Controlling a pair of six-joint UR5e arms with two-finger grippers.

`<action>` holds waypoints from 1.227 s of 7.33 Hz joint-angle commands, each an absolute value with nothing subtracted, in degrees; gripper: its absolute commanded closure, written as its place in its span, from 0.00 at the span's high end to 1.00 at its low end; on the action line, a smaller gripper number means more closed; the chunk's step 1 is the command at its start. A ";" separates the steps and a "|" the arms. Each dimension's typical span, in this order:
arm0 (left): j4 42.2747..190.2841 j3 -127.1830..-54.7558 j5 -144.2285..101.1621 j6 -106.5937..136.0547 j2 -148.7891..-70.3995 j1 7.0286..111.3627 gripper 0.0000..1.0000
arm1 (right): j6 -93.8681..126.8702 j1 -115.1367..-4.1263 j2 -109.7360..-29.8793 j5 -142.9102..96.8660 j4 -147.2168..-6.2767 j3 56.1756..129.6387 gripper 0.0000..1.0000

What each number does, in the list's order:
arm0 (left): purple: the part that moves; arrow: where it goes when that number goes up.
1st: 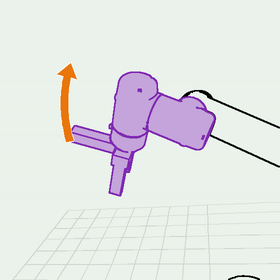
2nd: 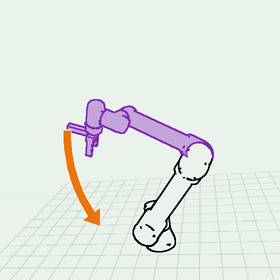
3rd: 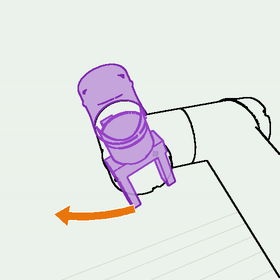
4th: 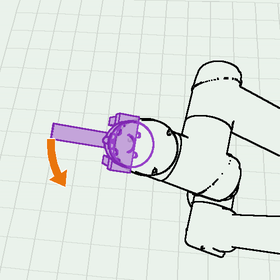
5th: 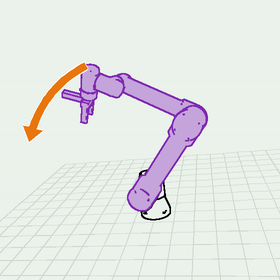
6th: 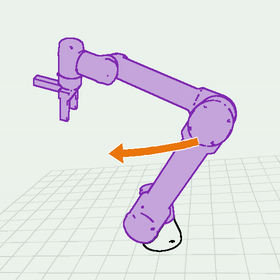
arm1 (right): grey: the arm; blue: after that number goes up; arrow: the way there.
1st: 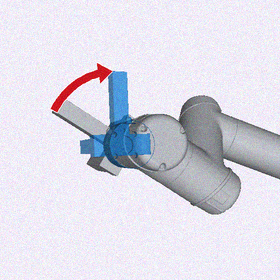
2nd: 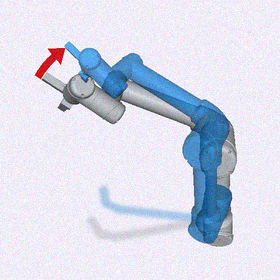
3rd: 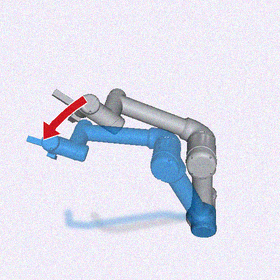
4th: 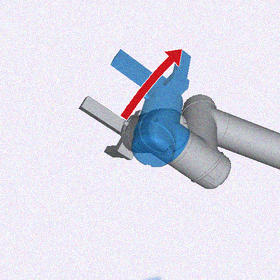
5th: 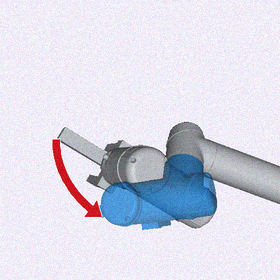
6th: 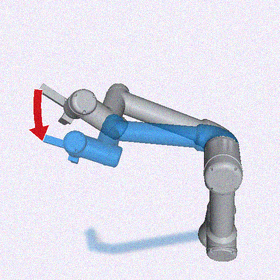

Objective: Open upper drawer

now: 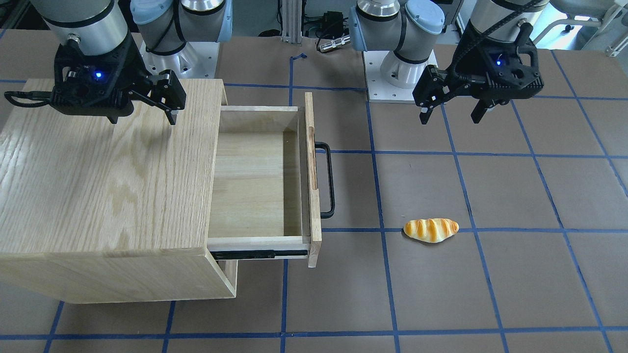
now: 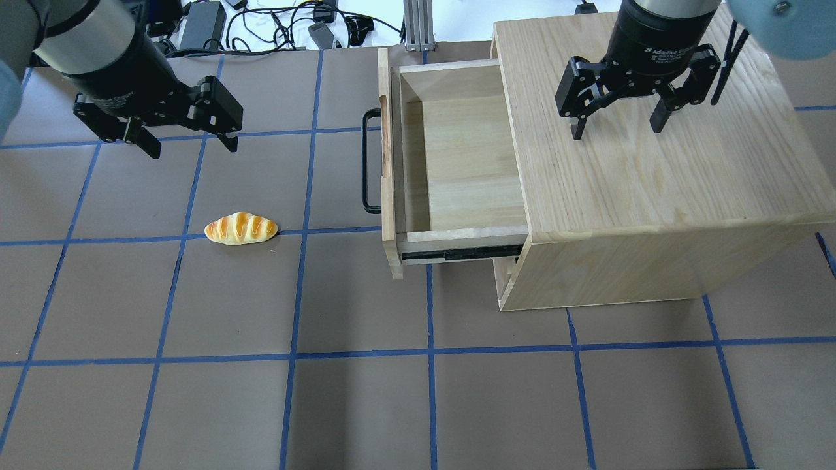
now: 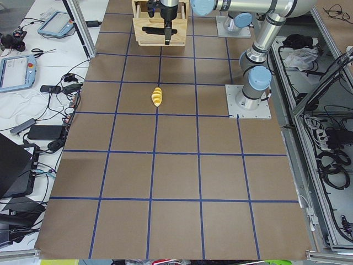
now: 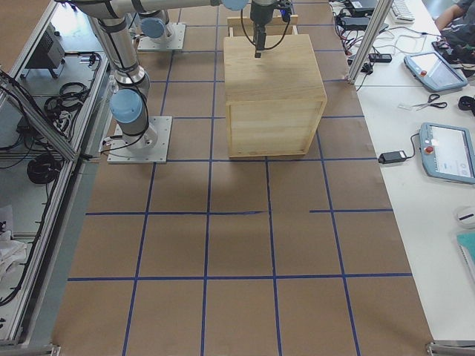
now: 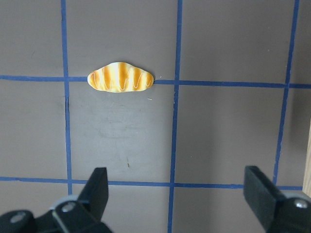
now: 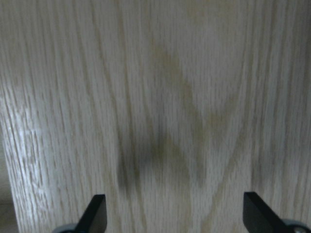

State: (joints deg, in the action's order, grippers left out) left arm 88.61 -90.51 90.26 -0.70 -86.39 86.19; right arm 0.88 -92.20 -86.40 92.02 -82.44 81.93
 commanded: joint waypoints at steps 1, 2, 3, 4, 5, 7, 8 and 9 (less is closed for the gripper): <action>88.42 -90.44 90.26 -0.62 -86.57 86.13 1.00 | 0.88 -92.20 -86.40 92.02 -82.44 82.00 1.00; 88.42 -89.92 90.26 -0.70 -86.57 86.05 1.00 | 0.88 -92.20 -86.40 92.02 -82.44 81.91 1.00; 88.42 -89.83 90.26 -0.79 -86.57 85.96 1.00 | 0.88 -92.20 -86.40 92.02 -82.44 81.91 1.00; 88.24 -90.09 90.18 -0.88 -86.75 86.04 1.00 | 0.88 -92.20 -86.40 92.02 -82.44 81.91 1.00; 87.89 -90.61 90.18 -0.79 -86.84 86.04 1.00 | 0.79 -92.20 -86.40 92.02 -82.44 81.91 1.00; 87.89 -90.52 90.18 -0.70 -86.40 86.04 1.00 | 0.88 -92.20 -86.40 92.02 -82.44 81.91 1.00; 87.89 -90.53 90.18 -0.53 -86.40 86.22 1.00 | 0.88 -92.20 -86.40 92.02 -82.44 82.00 1.00; 87.89 -89.92 90.09 -0.53 -86.40 86.22 1.00 | 0.88 -92.20 -86.40 92.02 -82.44 81.91 1.00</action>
State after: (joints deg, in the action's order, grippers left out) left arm 87.90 -90.34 90.16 -0.60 -86.44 86.16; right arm 0.87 -92.20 -86.40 92.02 -82.44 81.96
